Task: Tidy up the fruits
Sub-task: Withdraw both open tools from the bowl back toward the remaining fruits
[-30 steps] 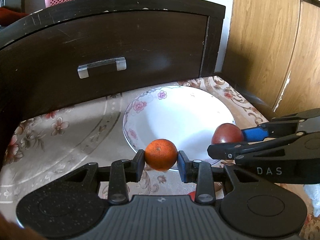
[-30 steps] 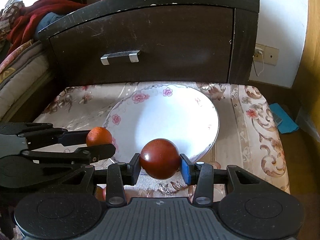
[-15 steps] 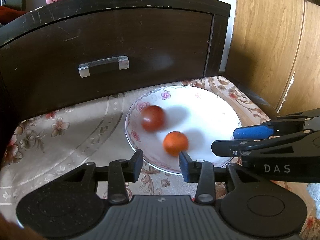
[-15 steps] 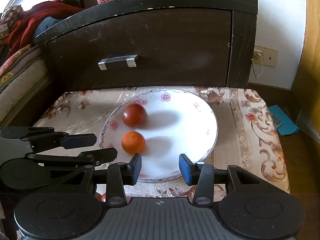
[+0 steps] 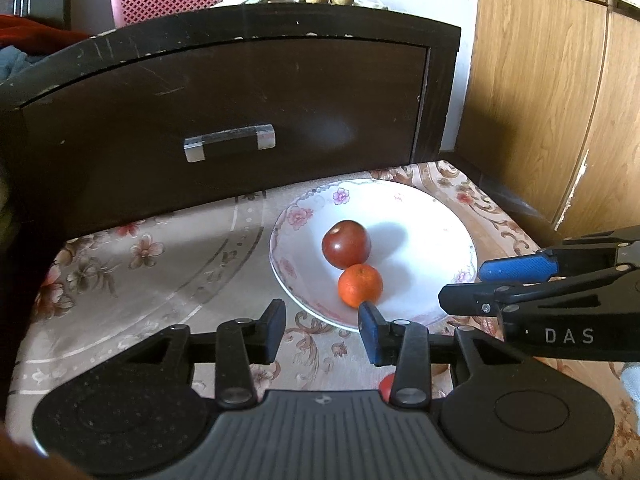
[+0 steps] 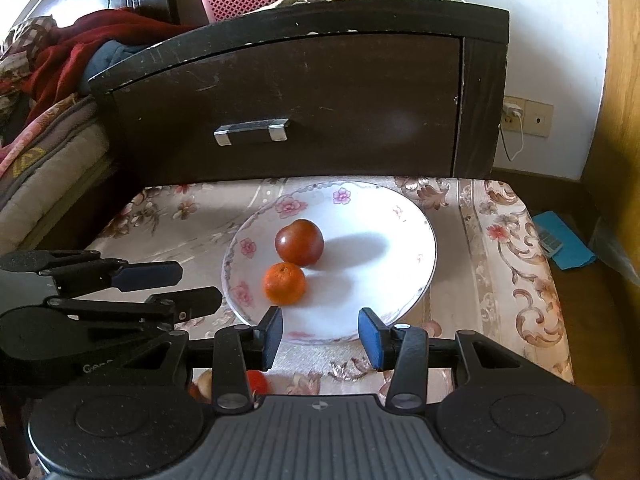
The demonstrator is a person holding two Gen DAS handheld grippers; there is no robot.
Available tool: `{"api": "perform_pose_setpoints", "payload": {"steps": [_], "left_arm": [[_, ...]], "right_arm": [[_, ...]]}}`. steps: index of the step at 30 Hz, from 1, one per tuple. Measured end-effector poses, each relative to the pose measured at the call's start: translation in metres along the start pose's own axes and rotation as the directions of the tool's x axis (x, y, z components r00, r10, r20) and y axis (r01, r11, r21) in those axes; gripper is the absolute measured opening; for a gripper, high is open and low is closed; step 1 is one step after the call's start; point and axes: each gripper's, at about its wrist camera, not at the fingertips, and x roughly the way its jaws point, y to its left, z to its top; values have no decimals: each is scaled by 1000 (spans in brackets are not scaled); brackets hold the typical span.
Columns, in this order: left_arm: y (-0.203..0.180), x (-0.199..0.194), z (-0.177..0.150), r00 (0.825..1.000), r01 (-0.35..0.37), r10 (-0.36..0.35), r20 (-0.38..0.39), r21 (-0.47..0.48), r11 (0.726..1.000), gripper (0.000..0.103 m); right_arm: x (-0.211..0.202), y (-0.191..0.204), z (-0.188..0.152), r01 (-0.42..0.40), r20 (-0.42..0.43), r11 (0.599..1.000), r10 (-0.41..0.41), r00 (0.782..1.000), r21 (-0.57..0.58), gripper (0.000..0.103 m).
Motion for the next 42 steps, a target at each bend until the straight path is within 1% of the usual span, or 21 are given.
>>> {"api": "perform_pose_setpoints", "payload": {"steps": [7, 22, 29, 36, 42], "left_arm": [[1, -19, -8, 1000, -4, 4, -1, 5, 1000, 48], [9, -53, -35, 1000, 7, -7, -30, 13, 1000, 48], [13, -63, -49, 998, 5, -3, -61, 32, 999, 48], [21, -70, -64, 994, 13, -8, -106, 45, 999, 48], [26, -65, -75, 988, 36, -27, -152, 55, 998, 49]], "right_arm": [[-12, 12, -8, -21, -6, 1000, 21, 1000, -3, 38], [-30, 41, -42, -75, -90, 996, 71, 993, -46, 39], [-25, 47, -58, -93, -147, 992, 80, 986, -81, 39], [-18, 54, -64, -111, -181, 986, 88, 980, -122, 39], [-9, 59, -68, -127, -205, 980, 94, 974, -151, 39]]}}
